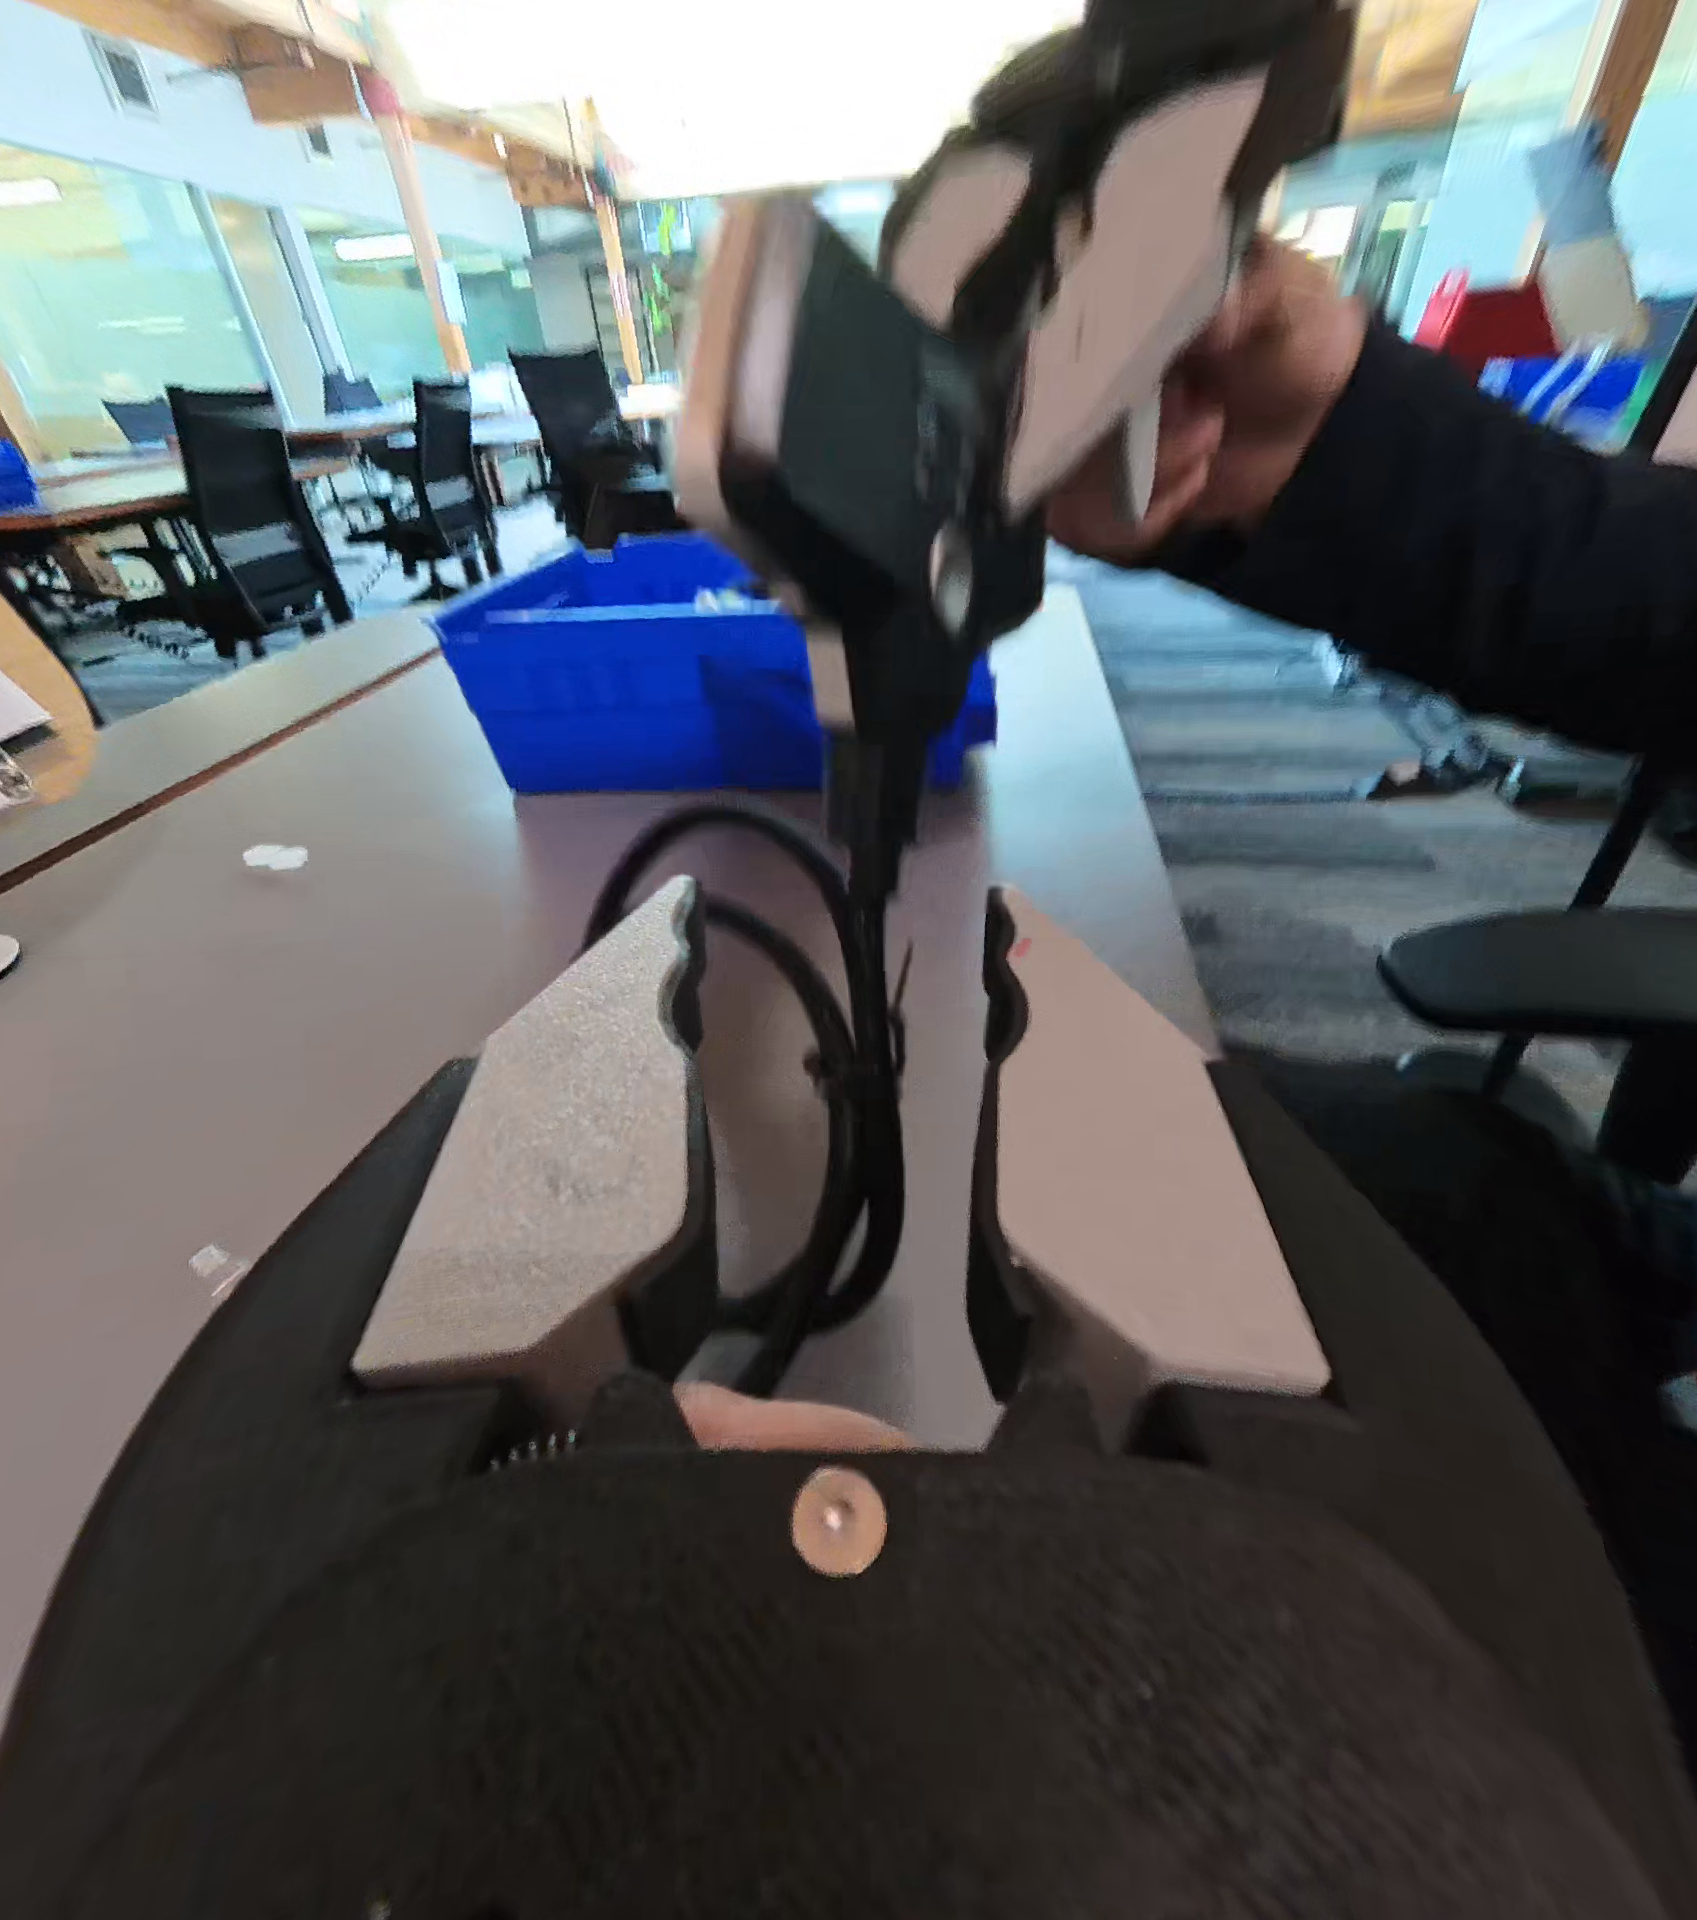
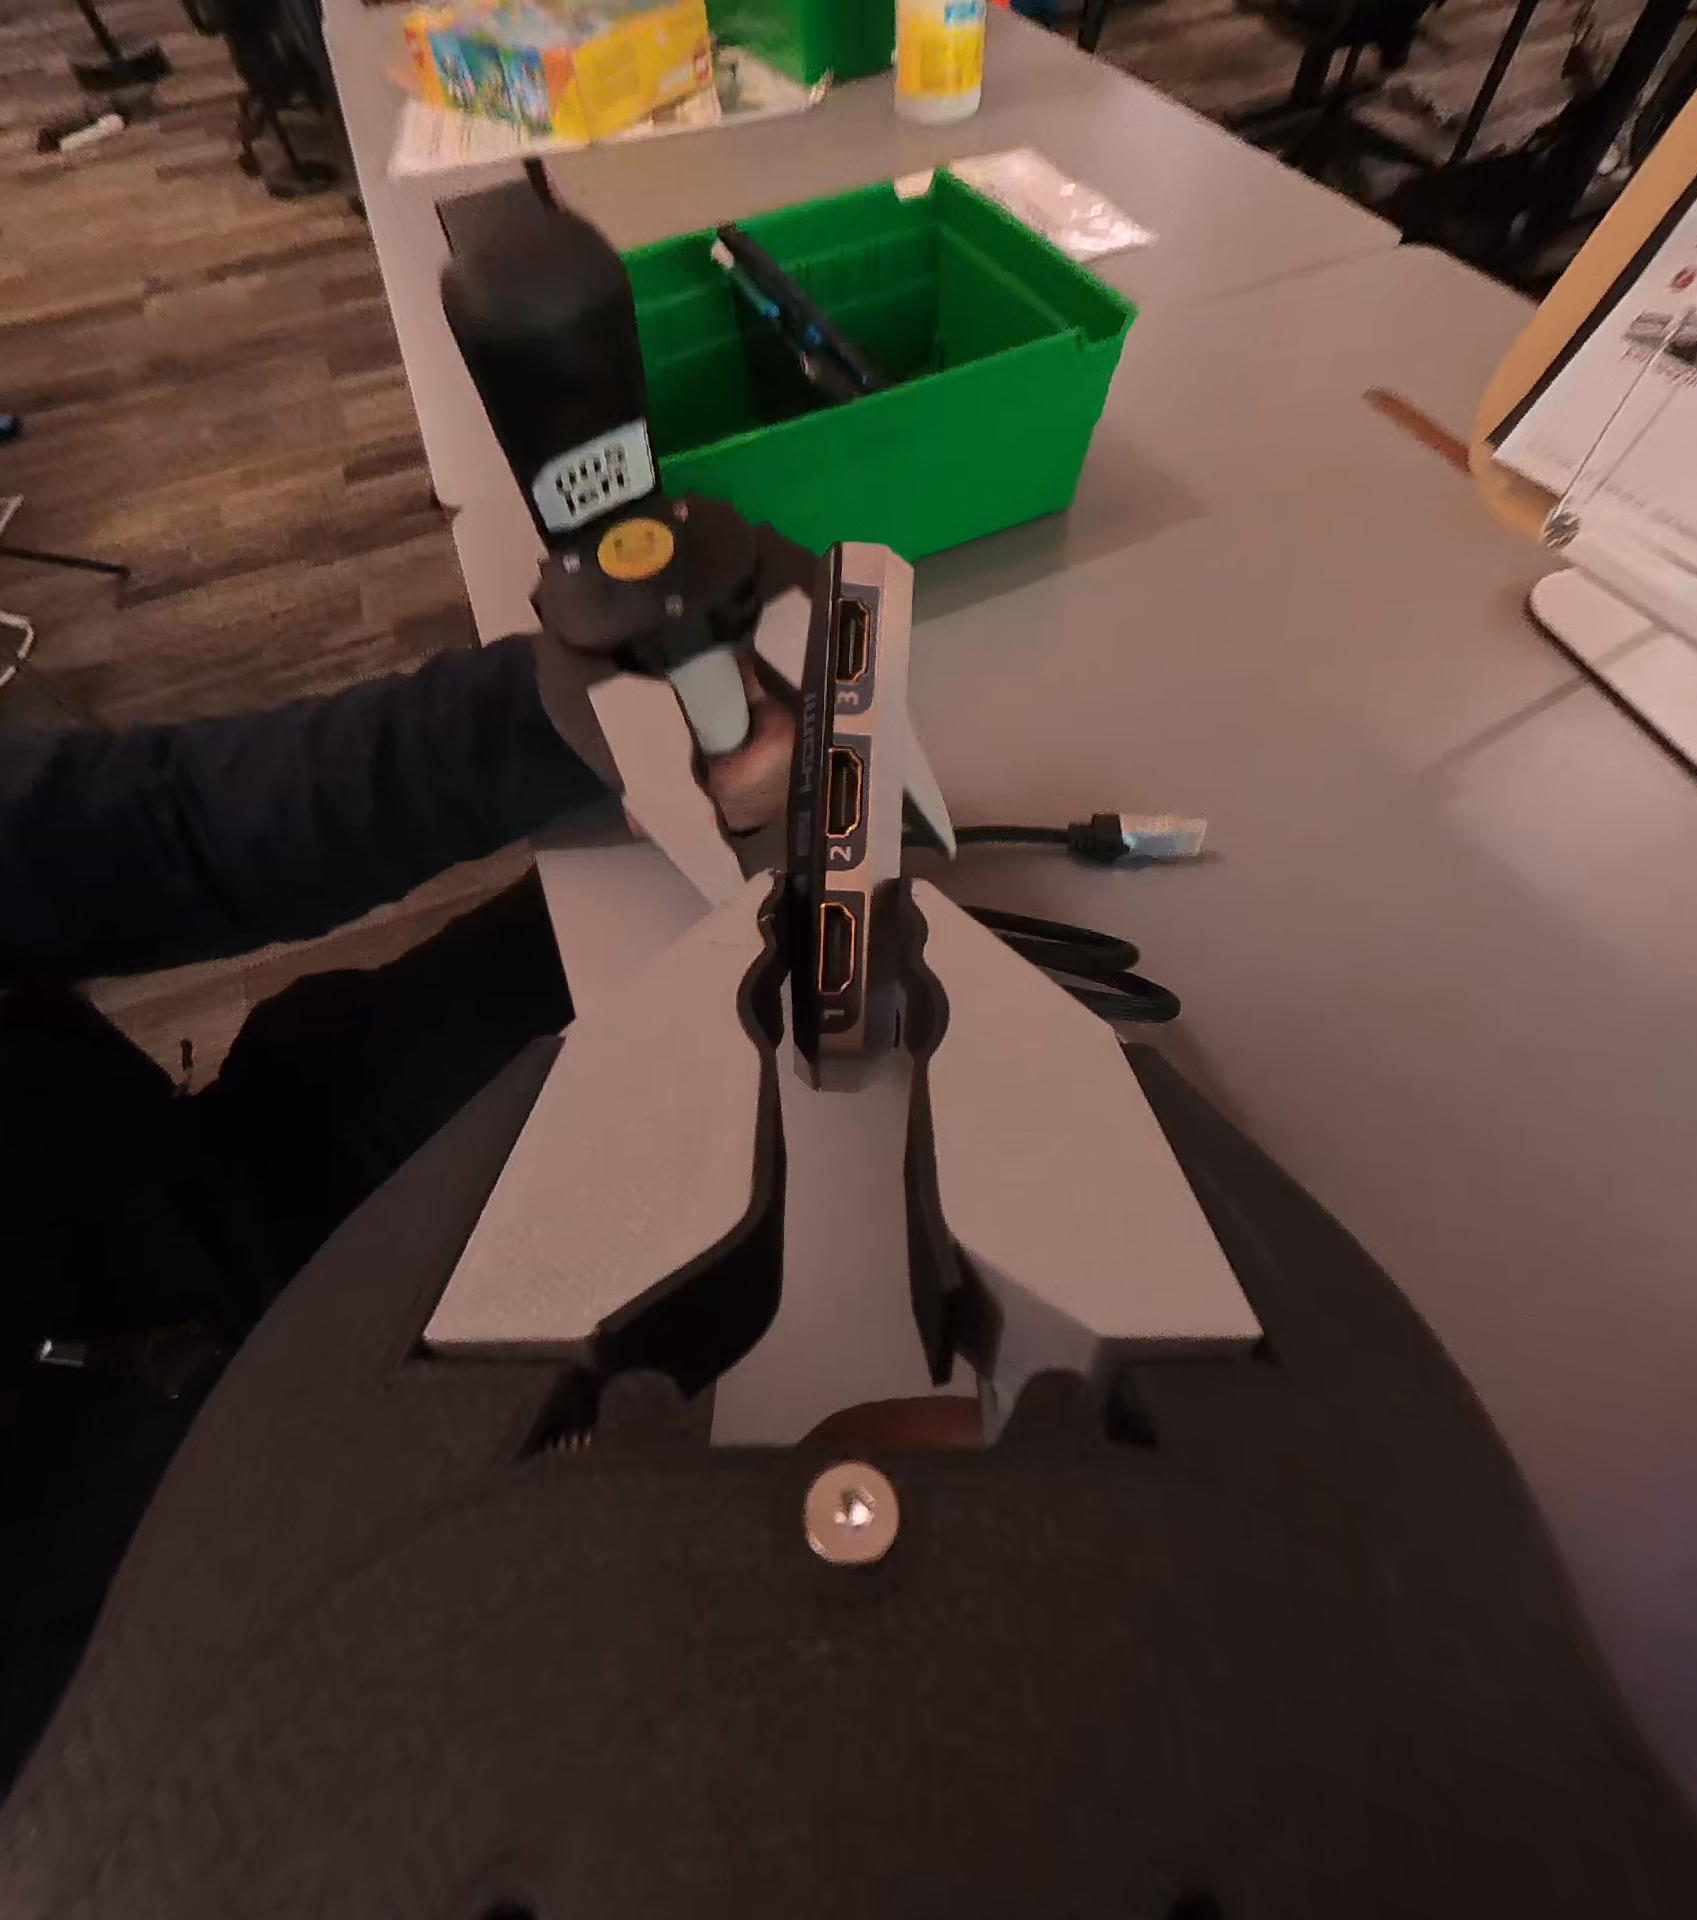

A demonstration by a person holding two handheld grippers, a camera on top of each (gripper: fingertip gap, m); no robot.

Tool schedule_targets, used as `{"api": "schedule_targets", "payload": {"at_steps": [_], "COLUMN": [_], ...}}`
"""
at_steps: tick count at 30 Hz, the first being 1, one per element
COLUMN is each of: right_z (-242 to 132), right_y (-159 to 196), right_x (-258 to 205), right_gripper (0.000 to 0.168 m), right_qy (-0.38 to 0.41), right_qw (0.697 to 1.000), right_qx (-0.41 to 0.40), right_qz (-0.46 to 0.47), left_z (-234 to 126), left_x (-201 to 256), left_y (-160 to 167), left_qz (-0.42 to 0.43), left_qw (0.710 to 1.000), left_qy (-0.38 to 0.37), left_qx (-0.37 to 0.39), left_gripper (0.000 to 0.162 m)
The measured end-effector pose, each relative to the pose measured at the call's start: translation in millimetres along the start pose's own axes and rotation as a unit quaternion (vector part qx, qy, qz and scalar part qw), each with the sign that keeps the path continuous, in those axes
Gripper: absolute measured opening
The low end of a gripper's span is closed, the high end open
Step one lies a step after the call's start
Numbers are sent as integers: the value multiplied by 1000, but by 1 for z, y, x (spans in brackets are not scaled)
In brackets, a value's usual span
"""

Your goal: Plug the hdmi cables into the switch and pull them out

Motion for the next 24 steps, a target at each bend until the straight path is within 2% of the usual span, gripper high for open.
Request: {"api": "schedule_targets", "payload": {"at_steps": [4, 5, 6, 7, 13, 18, 20, 22, 24], "right_z": [-13, -13, -13, -11, -16, -19, -23, -22, -10], "right_y": [-7, -8, -7, -5, 14, 39, 37, 27, 18], "right_x": [-2, -3, -4, -4, 20, 52, 52, 34, 3], "right_gripper": [16, 16, 16, 17, 21, 20, 26, 32, 44], "right_qy": [1, -2, 0, -2, 17, 175, 229, 221, 166], "right_qw": [999, 999, 999, 999, 999, 983, 972, 973, 981], "right_qx": [33, 37, 38, 37, 5, -56, -59, -44, -45], "right_qz": [11, 14, 15, 15, 51, 24, 1, -39, -95], "left_z": [22, 27, 30, 32, 27, 28, 29, 30, 30], "left_x": [1, 0, 1, 2, -5, -8, -9, -9, -10], "left_y": [32, 39, 43, 46, 41, 47, 50, 51, 49], "left_qz": [45, 72, 102, 122, 166, 149, 158, 164, 164], "left_qw": [986, 976, 968, 961, 953, 950, 943, 940, 941], "left_qy": [-28, -41, -45, -47, -107, -105, -113, -115, -117], "left_qx": [-157, -201, -227, -242, -229, -254, -271, -277, -272], "left_gripper": [59, 42, 17, 14, 7, 4, 3, 3, 2]}}
Point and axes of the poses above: each gripper's, where its closed fingertips meet, z out along the fingers, y out of its underside, x = y × z across the jaws, the point moved 8 cm from there along -z, back along the fingers, and after that the axes turned 10 degrees about y, right-handed, at the moved point
